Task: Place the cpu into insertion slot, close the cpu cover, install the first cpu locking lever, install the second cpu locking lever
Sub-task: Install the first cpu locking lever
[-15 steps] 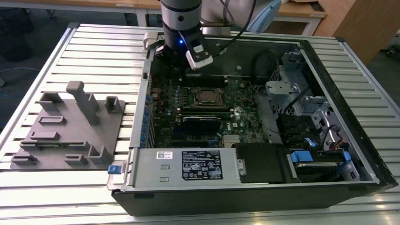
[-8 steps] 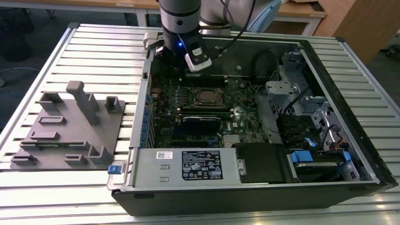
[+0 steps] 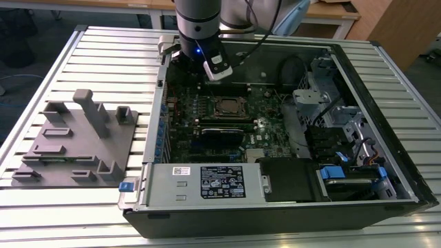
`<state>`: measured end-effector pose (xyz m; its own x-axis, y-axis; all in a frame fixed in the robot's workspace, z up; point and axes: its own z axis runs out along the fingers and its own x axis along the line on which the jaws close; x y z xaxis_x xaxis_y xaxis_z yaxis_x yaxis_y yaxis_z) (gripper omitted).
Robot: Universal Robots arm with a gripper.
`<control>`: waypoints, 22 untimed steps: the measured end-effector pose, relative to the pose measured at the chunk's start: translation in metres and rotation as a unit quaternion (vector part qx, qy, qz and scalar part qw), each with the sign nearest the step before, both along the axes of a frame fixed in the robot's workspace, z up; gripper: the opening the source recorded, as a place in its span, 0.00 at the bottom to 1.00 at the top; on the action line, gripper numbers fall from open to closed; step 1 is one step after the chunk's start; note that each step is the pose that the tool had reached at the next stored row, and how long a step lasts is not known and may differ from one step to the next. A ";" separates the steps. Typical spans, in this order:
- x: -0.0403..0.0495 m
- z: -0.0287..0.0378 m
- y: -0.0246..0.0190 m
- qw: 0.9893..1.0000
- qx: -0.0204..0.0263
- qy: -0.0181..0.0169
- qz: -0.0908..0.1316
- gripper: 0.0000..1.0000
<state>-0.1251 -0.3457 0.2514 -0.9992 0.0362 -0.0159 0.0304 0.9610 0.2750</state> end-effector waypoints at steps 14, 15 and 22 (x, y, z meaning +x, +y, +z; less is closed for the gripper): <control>0.0207 -0.0025 0.0000 1.000 0.000 0.000 0.000 0.10; 0.0231 -0.0026 0.0000 1.000 0.000 0.000 0.000 0.10; 0.0409 -0.0034 0.0001 1.000 -0.002 0.000 0.000 0.10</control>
<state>-0.0842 -0.3457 0.2480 -0.9992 0.0359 -0.0160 0.0302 0.9623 0.2702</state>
